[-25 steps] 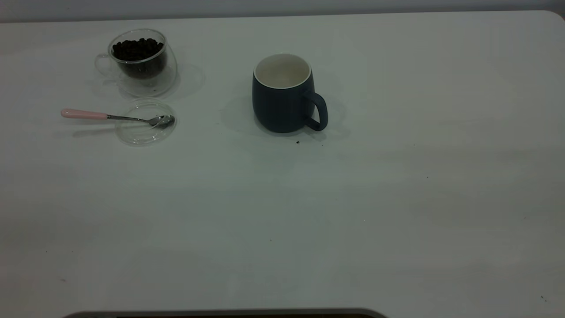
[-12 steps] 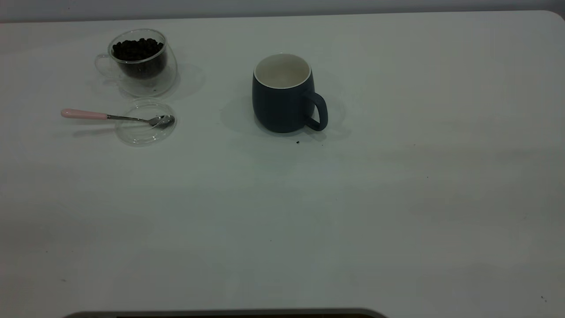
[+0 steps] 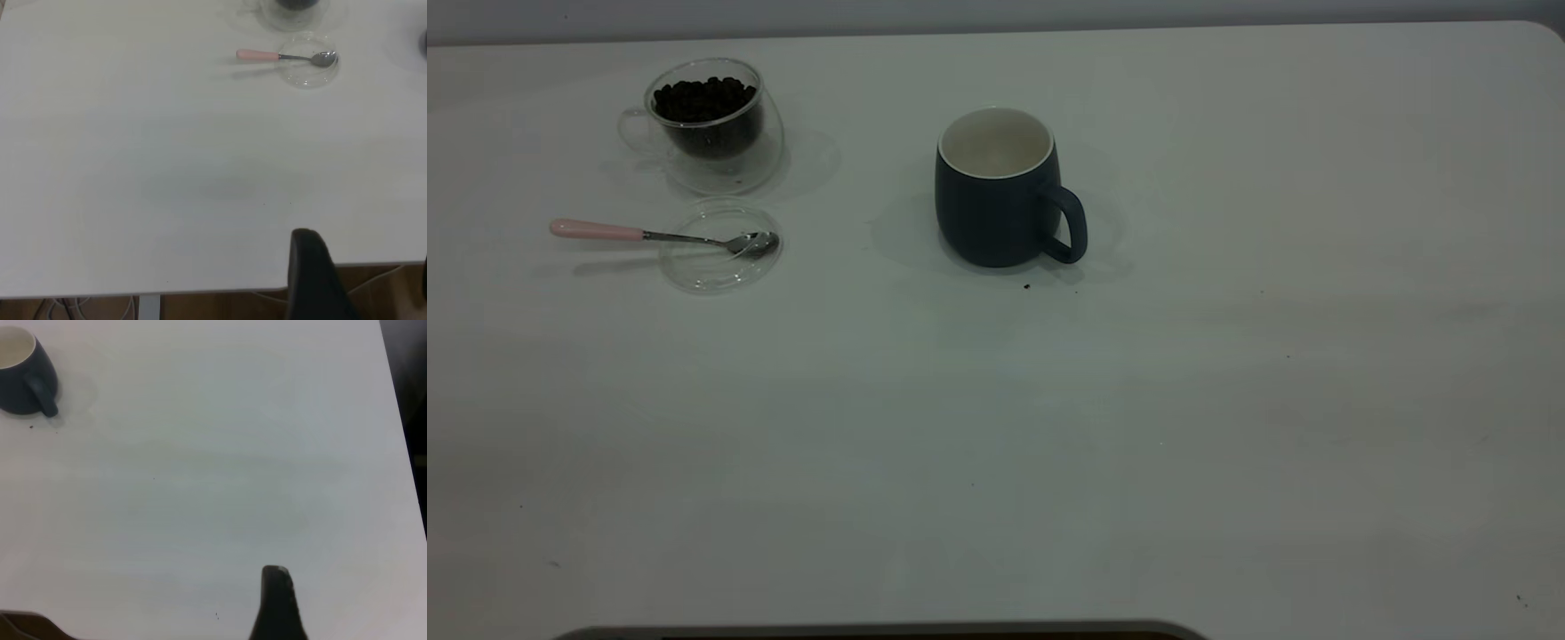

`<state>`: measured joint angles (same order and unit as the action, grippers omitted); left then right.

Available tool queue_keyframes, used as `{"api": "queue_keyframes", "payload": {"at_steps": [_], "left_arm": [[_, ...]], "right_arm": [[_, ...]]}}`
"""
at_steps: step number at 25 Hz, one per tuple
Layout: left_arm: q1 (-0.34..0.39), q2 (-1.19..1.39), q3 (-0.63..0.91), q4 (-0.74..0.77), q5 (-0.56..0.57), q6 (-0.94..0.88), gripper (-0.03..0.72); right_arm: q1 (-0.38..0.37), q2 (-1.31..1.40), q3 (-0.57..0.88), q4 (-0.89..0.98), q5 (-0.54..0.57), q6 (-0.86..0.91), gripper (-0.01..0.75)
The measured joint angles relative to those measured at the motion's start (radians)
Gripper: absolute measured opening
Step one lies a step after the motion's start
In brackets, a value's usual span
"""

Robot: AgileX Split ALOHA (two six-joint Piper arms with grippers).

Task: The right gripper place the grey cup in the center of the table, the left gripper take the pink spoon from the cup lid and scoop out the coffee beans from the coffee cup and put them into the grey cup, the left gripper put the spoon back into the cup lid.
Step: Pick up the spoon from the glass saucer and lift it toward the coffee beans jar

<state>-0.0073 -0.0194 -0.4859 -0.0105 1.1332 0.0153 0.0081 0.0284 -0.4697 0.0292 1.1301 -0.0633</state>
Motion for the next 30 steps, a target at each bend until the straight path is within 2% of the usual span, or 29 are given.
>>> {"api": "queue_keyframes", "payload": {"at_steps": [3, 6, 12, 17, 25, 30], "left_arm": [[0.000, 0.039, -0.008, 0.000, -0.004, -0.047, 0.447], [0.000, 0.182, -0.053, 0.001, -0.058, -0.090, 0.447], [0.000, 0.611, -0.200, -0.005, -0.239, -0.102, 0.454], [0.000, 0.983, -0.360, -0.075, -0.309, -0.057, 0.463], [0.013, 1.410, -0.652, -0.152, -0.260, 0.084, 0.465], [0.115, 1.527, -0.711, -0.252, -0.241, 0.204, 0.471]], "right_arm": [[0.000, 0.000, 0.000, 0.000, 0.000, 0.000, 0.591], [0.000, -0.001, 0.000, 0.000, 0.000, 0.000, 0.591], [0.000, -0.001, 0.000, 0.000, 0.000, 0.000, 0.591], [0.000, -0.001, 0.000, 0.000, 0.000, 0.000, 0.591], [0.000, -0.001, 0.000, 0.000, -0.001, 0.000, 0.591], [0.000, -0.001, 0.000, 0.000, -0.001, 0.000, 0.591]]}}
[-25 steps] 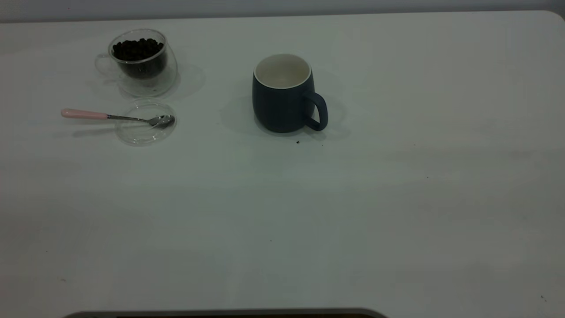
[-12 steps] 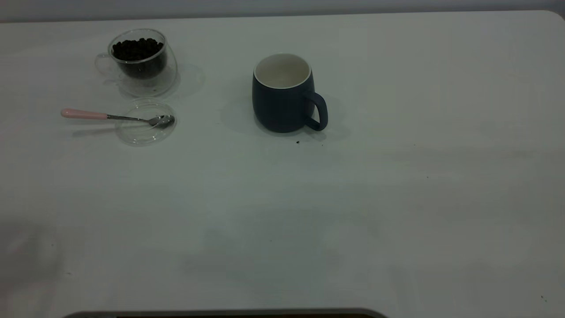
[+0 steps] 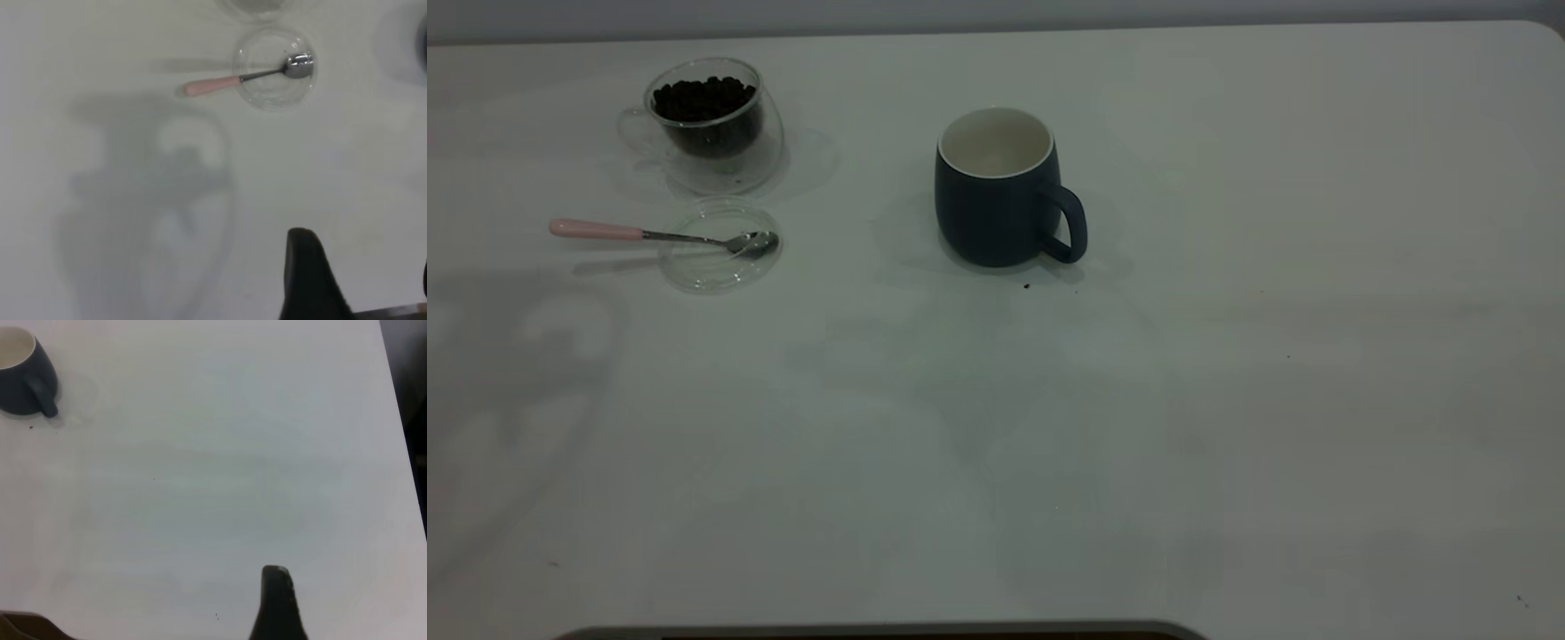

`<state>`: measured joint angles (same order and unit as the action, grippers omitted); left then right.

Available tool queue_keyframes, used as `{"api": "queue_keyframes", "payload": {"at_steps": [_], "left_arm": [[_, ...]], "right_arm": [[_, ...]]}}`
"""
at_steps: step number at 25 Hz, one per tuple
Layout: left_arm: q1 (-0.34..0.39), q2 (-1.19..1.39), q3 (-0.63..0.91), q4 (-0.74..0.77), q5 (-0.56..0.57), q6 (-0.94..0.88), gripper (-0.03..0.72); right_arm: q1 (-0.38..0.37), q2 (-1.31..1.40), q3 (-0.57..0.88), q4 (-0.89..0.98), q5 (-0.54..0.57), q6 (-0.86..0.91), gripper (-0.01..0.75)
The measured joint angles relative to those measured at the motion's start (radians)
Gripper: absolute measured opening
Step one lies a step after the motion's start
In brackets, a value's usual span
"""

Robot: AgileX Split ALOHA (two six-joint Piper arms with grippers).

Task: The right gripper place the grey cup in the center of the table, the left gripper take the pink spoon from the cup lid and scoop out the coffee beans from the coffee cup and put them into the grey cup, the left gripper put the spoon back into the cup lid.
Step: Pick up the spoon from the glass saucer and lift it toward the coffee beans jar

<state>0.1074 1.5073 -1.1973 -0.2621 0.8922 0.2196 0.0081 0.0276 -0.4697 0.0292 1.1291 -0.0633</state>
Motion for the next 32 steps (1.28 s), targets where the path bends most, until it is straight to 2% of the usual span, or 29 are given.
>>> {"api": "queue_keyframes", "payload": {"at_steps": [3, 7, 10, 13, 21, 32], "left_arm": [[0.099, 0.070, -0.005, -0.103, 0.034, 0.101, 0.503], [0.212, 0.191, -0.006, -0.301, 0.068, 0.326, 0.573], [0.268, 0.278, -0.006, -0.410, 0.082, 0.474, 0.620], [0.309, 0.360, -0.008, -0.455, 0.096, 0.567, 0.646], [0.335, 0.585, -0.122, -0.461, 0.156, 0.663, 0.685], [0.336, 0.714, -0.189, -0.466, 0.079, 0.733, 0.691]], "right_arm": [[0.000, 0.000, 0.000, 0.000, 0.000, 0.000, 0.591], [0.000, 0.000, 0.000, 0.000, 0.000, 0.000, 0.591], [-0.001, 0.000, 0.000, 0.000, 0.000, 0.000, 0.591], [-0.001, 0.000, 0.000, 0.000, 0.000, 0.000, 0.591], [-0.001, 0.000, 0.000, 0.000, 0.000, 0.000, 0.591], [-0.001, 0.000, 0.000, 0.000, 0.000, 0.000, 0.591]]}}
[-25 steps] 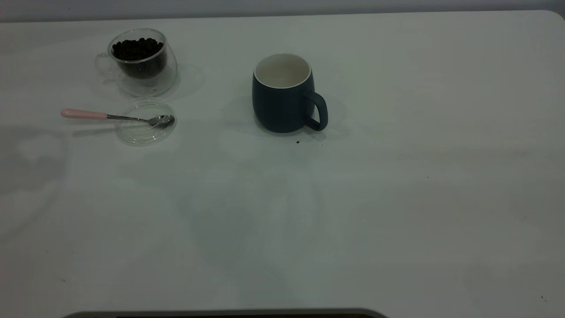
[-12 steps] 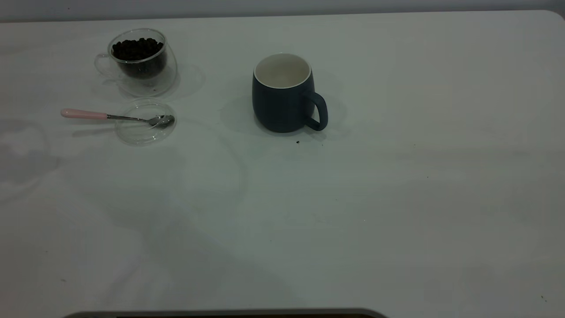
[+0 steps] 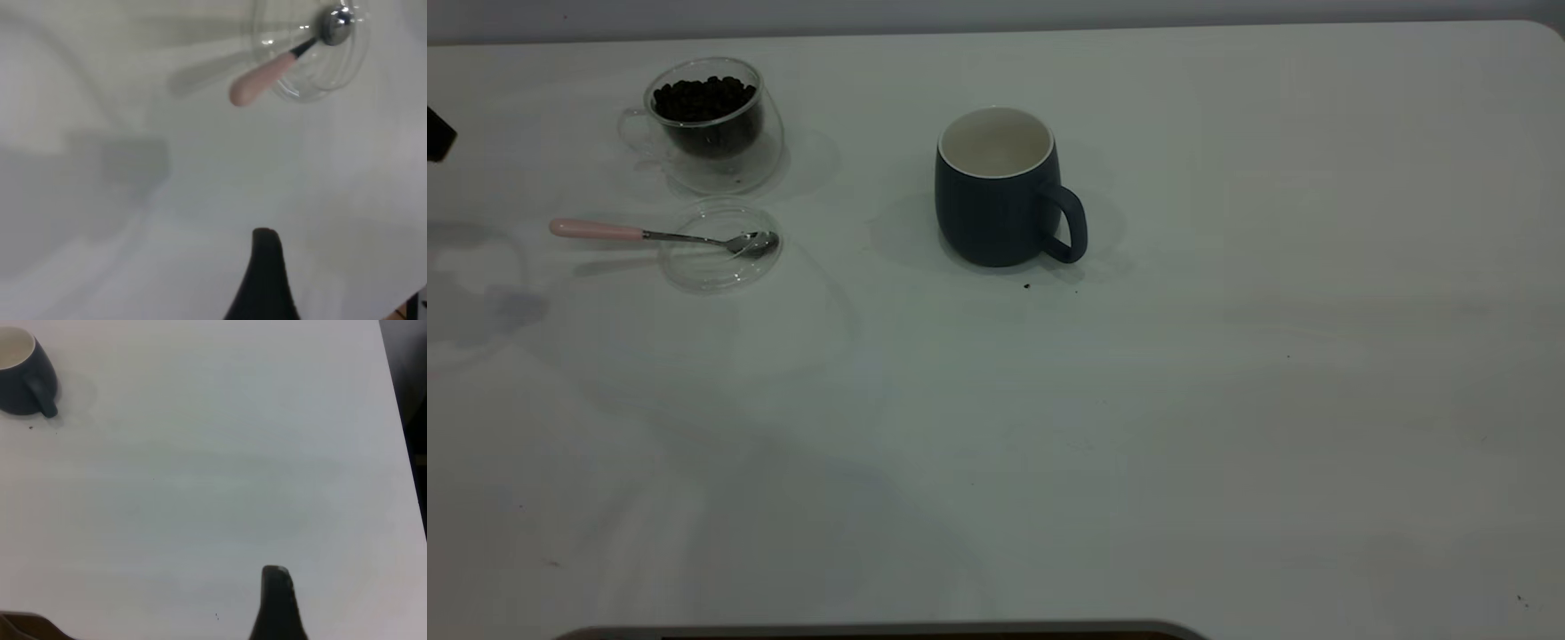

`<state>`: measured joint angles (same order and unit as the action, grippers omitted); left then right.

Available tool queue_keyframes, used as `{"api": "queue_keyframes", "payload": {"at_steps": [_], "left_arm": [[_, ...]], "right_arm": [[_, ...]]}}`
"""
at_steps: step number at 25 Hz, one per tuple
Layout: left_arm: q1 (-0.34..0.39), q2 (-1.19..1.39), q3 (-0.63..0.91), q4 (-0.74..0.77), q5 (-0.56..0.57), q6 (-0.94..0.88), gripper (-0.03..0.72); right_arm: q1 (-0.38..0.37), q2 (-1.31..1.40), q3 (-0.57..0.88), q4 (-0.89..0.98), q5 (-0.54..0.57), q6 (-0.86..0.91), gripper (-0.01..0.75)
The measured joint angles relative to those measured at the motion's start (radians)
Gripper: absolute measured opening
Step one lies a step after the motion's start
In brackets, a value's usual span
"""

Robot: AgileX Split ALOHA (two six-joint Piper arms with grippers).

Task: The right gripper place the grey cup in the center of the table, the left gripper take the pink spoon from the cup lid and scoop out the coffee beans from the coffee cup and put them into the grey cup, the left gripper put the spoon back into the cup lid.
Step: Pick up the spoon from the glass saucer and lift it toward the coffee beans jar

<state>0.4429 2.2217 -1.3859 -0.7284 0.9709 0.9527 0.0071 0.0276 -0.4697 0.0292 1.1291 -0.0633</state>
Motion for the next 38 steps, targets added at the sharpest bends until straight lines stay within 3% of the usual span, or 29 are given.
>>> {"api": "queue_keyframes", "payload": {"at_steps": [11, 29, 38], "left_arm": [[0.000, 0.214, -0.143, -0.091, 0.025, 0.063, 0.691], [-0.001, 0.363, -0.156, -0.330, 0.059, 0.218, 0.685], [-0.036, 0.378, -0.156, -0.395, 0.058, 0.261, 0.668]], "right_arm": [[0.000, 0.000, 0.000, 0.000, 0.000, 0.000, 0.591], [0.000, 0.000, 0.000, 0.000, 0.000, 0.000, 0.591], [0.000, 0.000, 0.000, 0.000, 0.000, 0.000, 0.591]]}}
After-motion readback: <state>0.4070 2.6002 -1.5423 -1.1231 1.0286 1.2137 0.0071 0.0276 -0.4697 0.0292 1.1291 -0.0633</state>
